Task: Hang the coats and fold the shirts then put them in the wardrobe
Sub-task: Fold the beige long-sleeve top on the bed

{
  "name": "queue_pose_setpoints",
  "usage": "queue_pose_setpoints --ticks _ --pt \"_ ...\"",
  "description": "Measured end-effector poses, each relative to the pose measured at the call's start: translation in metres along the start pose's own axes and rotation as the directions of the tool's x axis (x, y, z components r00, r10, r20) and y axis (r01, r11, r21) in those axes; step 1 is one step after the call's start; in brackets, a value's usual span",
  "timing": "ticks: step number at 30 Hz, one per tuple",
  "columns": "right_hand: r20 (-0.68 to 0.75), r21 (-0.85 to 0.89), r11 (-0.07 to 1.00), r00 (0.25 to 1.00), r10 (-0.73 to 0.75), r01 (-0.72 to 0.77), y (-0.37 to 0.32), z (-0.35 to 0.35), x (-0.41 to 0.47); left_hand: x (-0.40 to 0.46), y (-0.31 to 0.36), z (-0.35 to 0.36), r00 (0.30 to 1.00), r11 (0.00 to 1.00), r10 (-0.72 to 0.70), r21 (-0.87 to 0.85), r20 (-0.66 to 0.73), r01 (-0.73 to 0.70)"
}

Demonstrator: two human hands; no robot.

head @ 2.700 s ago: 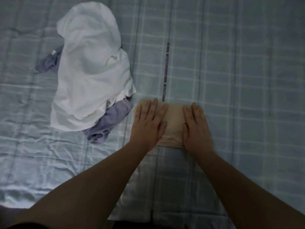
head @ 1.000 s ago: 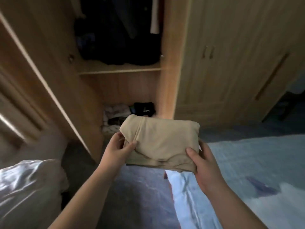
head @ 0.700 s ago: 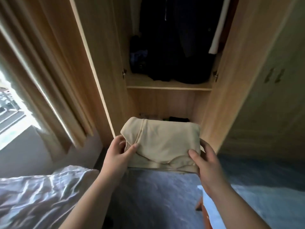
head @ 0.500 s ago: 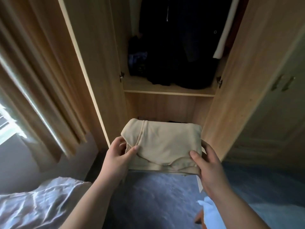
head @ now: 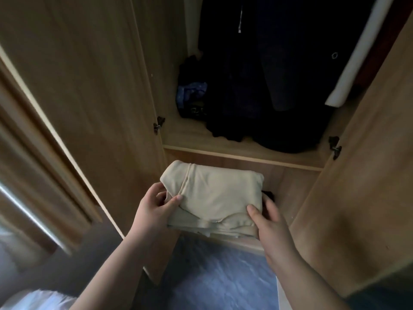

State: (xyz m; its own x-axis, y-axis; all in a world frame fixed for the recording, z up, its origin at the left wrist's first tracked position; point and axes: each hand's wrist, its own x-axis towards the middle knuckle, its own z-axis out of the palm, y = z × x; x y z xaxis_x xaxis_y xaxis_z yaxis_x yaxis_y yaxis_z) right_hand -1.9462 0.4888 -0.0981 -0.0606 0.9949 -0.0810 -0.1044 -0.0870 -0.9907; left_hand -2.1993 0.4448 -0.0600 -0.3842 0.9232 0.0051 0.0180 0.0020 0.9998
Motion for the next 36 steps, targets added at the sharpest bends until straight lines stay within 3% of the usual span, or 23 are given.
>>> queue_pose_setpoints --ticks 7,17,22,24,26,29,30,32,34,36 --pt "0.065 -0.087 0.994 0.995 0.077 -0.071 0.013 0.016 0.135 0.13 -0.028 0.015 0.999 0.998 -0.04 0.05 -0.026 0.042" --pt "-0.113 -0.311 0.948 0.993 0.029 -0.063 0.035 0.061 0.336 0.359 -0.076 0.058 0.994 0.969 -0.076 0.241 0.084 0.054" --pt "-0.11 -0.392 0.92 0.994 -0.011 -0.033 0.04 0.071 0.398 0.424 -0.093 0.087 0.993 0.961 -0.109 0.259 0.037 0.096" --pt "-0.089 -0.512 0.858 0.996 -0.002 -0.044 0.042 0.071 0.416 0.44 -0.105 0.092 0.993 0.935 -0.117 0.341 0.028 0.101" --pt "-0.06 -0.709 0.704 0.998 0.002 -0.044 0.042 0.07 0.426 0.446 -0.116 0.092 0.992 0.889 -0.125 0.447 0.035 0.096" --pt "0.059 -0.886 0.45 0.989 -0.136 0.114 0.042 0.065 0.426 0.442 -0.119 0.094 0.995 0.719 0.098 0.693 -0.02 -0.057" --pt "0.166 -0.904 0.368 0.972 -0.168 0.218 0.045 0.063 0.427 0.44 -0.118 0.096 0.979 0.625 0.193 0.762 0.06 -0.169" --pt "0.357 -0.883 0.27 0.923 -0.142 0.383 0.049 0.06 0.43 0.44 -0.116 0.099 0.871 0.44 0.286 0.753 0.4 -0.49" --pt "0.416 -0.878 0.235 0.907 -0.06 0.418 0.06 0.058 0.434 0.442 -0.119 0.105 0.756 0.409 0.207 0.648 0.621 -0.643" --pt "0.436 -0.877 0.206 0.899 -0.041 0.434 0.071 0.057 0.439 0.44 -0.13 0.112 0.696 0.295 0.149 0.64 0.702 -0.709"
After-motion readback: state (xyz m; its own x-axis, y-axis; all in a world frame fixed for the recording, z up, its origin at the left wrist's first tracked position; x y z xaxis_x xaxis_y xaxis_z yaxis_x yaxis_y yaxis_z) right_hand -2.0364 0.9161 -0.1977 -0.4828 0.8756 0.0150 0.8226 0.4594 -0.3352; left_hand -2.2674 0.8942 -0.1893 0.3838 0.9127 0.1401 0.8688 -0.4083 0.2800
